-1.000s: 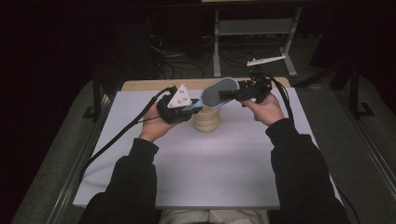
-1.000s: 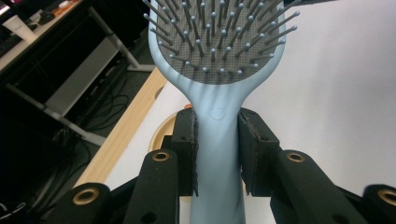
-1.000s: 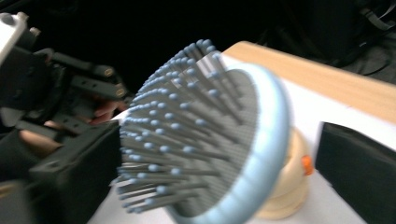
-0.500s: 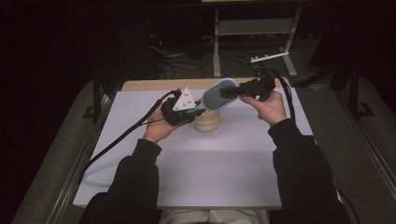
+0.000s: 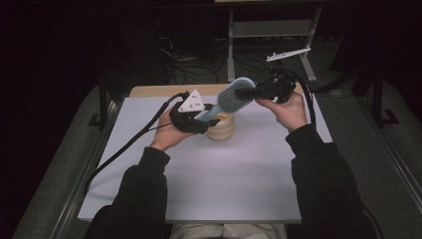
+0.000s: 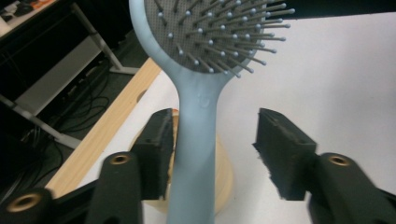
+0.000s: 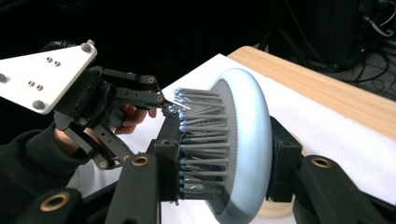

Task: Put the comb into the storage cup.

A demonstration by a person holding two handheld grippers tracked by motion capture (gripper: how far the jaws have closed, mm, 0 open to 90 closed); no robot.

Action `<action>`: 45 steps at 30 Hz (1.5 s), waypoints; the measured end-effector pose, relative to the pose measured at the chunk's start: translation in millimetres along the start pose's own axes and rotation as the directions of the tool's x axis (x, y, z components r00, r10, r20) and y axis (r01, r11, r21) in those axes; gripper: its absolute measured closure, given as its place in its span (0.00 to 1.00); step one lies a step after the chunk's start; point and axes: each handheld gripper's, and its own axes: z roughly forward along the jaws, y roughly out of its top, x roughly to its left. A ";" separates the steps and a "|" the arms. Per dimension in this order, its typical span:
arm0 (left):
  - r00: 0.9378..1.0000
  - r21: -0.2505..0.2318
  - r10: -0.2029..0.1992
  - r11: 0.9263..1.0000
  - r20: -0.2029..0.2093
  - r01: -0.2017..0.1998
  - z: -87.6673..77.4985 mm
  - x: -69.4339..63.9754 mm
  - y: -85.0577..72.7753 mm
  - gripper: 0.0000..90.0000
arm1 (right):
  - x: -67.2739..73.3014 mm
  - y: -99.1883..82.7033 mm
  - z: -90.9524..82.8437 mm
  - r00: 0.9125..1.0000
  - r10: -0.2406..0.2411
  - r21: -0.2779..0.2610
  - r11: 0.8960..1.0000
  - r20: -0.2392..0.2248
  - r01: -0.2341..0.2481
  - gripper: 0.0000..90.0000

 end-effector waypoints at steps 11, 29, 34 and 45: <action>0.994 0.007 -0.079 0.997 0.070 0.078 -4.1 6.5 -0.4 0.15 | 8.4 17.1 -15.0 0.996 -0.058 -0.002 0.998 0.061 0.058 0.62; 0.981 -0.020 -0.189 0.981 0.051 0.191 -39.4 25.2 -23.1 0.00 | 13.6 46.7 -39.9 0.982 -0.112 -0.019 0.993 0.153 0.117 0.62; 0.976 -0.009 -0.214 0.977 0.031 0.215 -50.2 29.3 -39.2 0.00 | 15.3 54.1 -41.3 0.978 -0.118 -0.019 0.992 0.170 0.123 0.62; 0.968 -0.030 -0.253 0.967 0.002 0.252 -74.2 35.5 -64.2 0.00 | 14.5 67.4 -38.8 0.967 -0.137 0.014 0.990 0.214 0.137 0.62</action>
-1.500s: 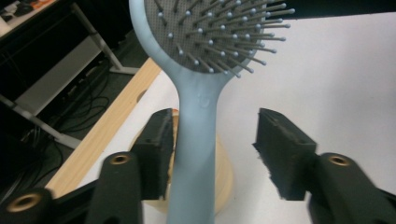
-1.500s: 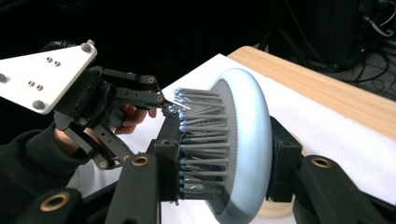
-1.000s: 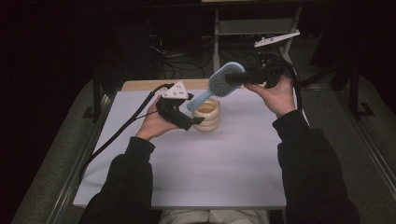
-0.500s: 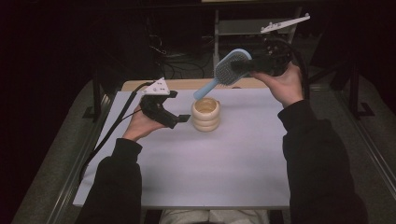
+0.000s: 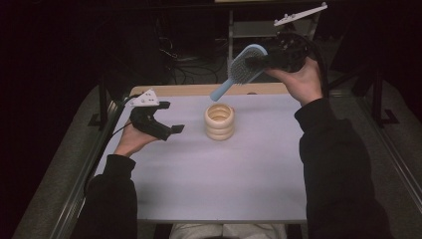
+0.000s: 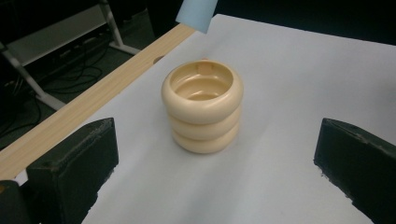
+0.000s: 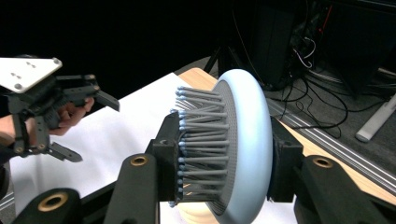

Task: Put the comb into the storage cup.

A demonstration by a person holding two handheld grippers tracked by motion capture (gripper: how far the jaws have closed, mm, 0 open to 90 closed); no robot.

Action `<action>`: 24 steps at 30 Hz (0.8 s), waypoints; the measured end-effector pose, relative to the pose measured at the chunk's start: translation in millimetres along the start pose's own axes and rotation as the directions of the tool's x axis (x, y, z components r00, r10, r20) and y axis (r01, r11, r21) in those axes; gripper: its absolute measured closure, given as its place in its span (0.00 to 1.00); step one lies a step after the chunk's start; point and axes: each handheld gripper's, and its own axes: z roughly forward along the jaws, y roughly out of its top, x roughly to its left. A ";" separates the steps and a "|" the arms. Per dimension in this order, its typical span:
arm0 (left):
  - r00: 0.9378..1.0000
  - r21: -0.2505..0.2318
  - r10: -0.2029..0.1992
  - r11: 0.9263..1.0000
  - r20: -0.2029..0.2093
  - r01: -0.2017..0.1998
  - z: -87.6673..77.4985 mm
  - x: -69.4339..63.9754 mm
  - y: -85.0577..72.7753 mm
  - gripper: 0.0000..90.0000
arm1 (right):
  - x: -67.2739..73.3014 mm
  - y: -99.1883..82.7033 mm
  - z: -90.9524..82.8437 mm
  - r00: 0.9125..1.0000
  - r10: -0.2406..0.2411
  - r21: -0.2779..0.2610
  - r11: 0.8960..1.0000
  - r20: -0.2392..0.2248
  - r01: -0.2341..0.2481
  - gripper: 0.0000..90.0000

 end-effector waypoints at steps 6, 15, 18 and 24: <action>0.999 -0.048 -0.032 0.998 -0.010 0.031 -18.4 4.1 -11.5 0.00 | -4.0 1.5 2.7 1.000 0.001 0.014 1.000 0.019 -0.001 0.62; 0.997 -0.059 -0.062 0.997 -0.053 0.059 -34.5 9.0 -35.1 0.00 | -10.2 -0.8 14.2 0.999 0.010 0.051 0.999 0.043 -0.012 0.62; 0.995 -0.069 -0.063 0.996 -0.072 0.058 -39.6 9.2 -41.7 0.00 | -9.8 -1.2 18.3 0.999 0.003 0.068 0.998 0.049 -0.006 0.62; 0.993 -0.084 -0.082 0.994 -0.085 0.075 -49.7 9.7 -52.3 0.00 | -7.8 -1.5 24.6 0.999 -0.004 0.085 0.996 0.050 0.000 0.62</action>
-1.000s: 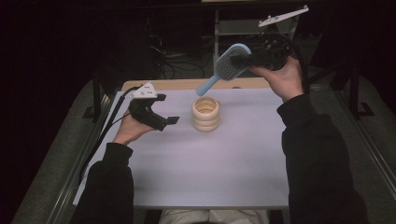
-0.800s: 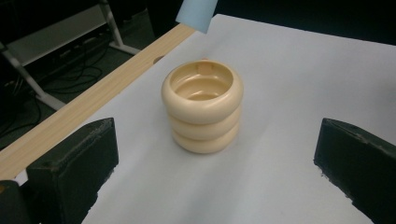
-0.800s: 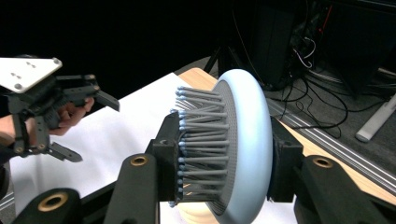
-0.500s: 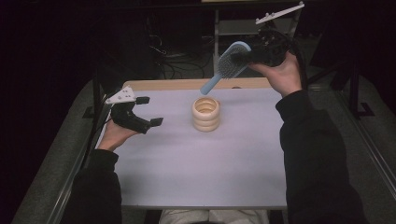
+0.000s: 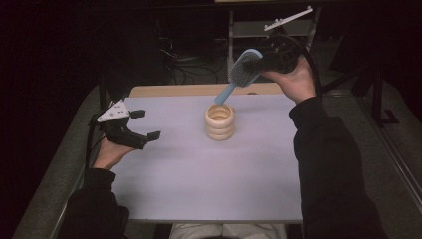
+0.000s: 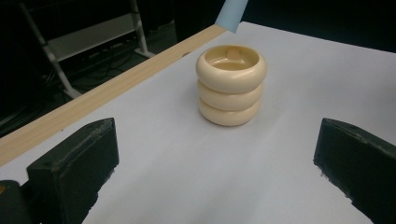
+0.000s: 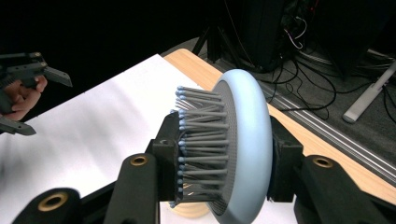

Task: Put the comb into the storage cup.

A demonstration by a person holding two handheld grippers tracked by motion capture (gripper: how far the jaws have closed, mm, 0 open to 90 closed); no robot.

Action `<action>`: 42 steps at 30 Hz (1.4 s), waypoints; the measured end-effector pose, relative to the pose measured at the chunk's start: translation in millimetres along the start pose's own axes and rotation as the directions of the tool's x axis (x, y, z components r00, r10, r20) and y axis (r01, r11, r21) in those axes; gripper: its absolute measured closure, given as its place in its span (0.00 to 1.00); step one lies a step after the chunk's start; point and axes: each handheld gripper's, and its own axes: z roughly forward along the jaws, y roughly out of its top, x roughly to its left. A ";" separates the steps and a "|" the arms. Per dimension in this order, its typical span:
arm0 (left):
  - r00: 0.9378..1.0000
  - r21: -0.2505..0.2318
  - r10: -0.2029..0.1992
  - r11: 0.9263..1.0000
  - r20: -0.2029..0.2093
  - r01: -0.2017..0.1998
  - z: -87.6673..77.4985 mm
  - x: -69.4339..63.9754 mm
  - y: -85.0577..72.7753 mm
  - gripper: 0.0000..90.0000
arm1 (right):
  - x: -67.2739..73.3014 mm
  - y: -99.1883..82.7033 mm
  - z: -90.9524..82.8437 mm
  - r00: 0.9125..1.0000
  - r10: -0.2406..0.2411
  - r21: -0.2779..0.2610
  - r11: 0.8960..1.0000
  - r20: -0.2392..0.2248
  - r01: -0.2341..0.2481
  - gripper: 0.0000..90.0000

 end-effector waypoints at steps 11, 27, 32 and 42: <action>1.000 -0.039 0.001 0.999 -0.027 -0.002 -8.7 0.7 -16.1 0.00 | -0.9 -6.3 19.3 1.000 -0.006 0.046 0.999 -0.006 0.007 0.62; 0.996 -0.066 -0.080 0.995 -0.047 0.077 -18.2 6.9 -48.1 0.00 | -0.5 -20.9 40.0 1.000 -0.012 0.089 0.996 -0.016 0.013 0.62; 0.992 -0.077 -0.102 0.992 -0.072 0.096 -18.1 7.9 -59.2 0.00 | -2.4 -29.7 47.5 1.000 0.004 0.098 0.995 -0.024 -0.001 0.62; 0.989 -0.050 -0.126 0.991 -0.073 0.123 -16.1 8.8 -71.1 0.00 | -4.1 -40.9 62.7 1.000 0.010 0.110 0.994 -0.030 -0.007 0.61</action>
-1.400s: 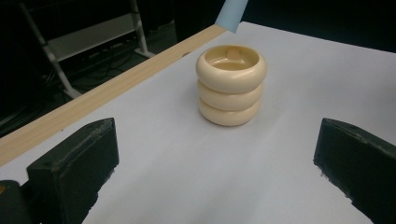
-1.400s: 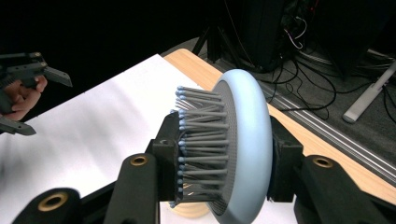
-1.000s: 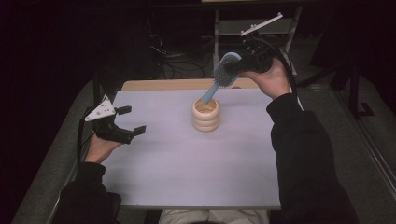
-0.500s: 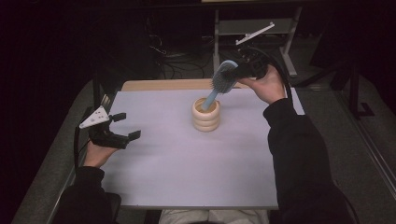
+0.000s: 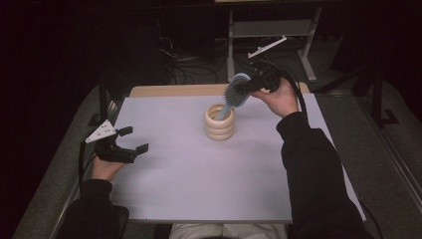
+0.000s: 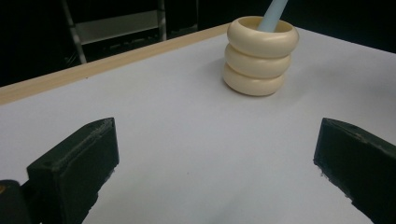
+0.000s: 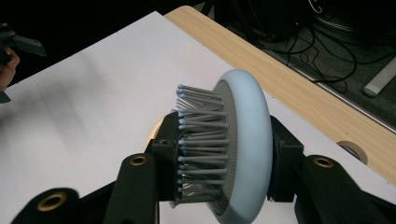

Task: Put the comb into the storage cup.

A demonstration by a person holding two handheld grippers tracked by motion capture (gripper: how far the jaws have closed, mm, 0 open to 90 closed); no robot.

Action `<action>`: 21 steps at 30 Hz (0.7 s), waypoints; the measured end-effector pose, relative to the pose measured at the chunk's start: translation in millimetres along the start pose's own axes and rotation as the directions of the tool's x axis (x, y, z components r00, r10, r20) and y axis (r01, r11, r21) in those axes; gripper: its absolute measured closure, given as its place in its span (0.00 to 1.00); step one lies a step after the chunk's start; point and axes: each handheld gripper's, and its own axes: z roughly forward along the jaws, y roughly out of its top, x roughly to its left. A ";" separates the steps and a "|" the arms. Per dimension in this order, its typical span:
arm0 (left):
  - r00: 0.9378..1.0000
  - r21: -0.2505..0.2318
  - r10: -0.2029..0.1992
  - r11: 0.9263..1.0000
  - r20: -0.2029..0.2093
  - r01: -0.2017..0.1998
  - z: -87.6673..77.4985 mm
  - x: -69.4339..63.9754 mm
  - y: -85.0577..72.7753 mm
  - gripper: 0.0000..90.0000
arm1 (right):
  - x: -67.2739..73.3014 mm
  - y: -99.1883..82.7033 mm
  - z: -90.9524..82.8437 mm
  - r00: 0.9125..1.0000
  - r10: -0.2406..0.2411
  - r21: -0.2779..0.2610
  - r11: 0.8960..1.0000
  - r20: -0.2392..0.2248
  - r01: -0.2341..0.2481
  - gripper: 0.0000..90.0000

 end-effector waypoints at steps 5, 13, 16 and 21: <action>1.000 0.015 -0.004 1.000 0.014 0.004 -0.2 -3.4 -3.9 0.00 | 0.0 -4.1 9.6 1.000 0.001 0.005 1.000 -0.010 -0.001 0.61; 0.999 0.032 0.005 0.999 0.036 -0.006 3.3 -6.3 -5.4 0.00 | -5.2 -13.4 26.9 0.999 0.026 0.019 0.999 -0.027 -0.026 0.61; 0.999 0.027 0.002 1.000 0.051 -0.004 3.9 -7.6 -5.5 0.00 | -7.6 -16.2 32.1 0.998 0.046 0.029 0.999 -0.035 -0.045 0.61; 0.998 0.038 -0.004 0.999 0.061 0.002 5.3 -6.9 -5.7 0.00 | -8.6 -16.7 36.2 0.997 0.067 0.019 0.998 -0.048 -0.066 0.61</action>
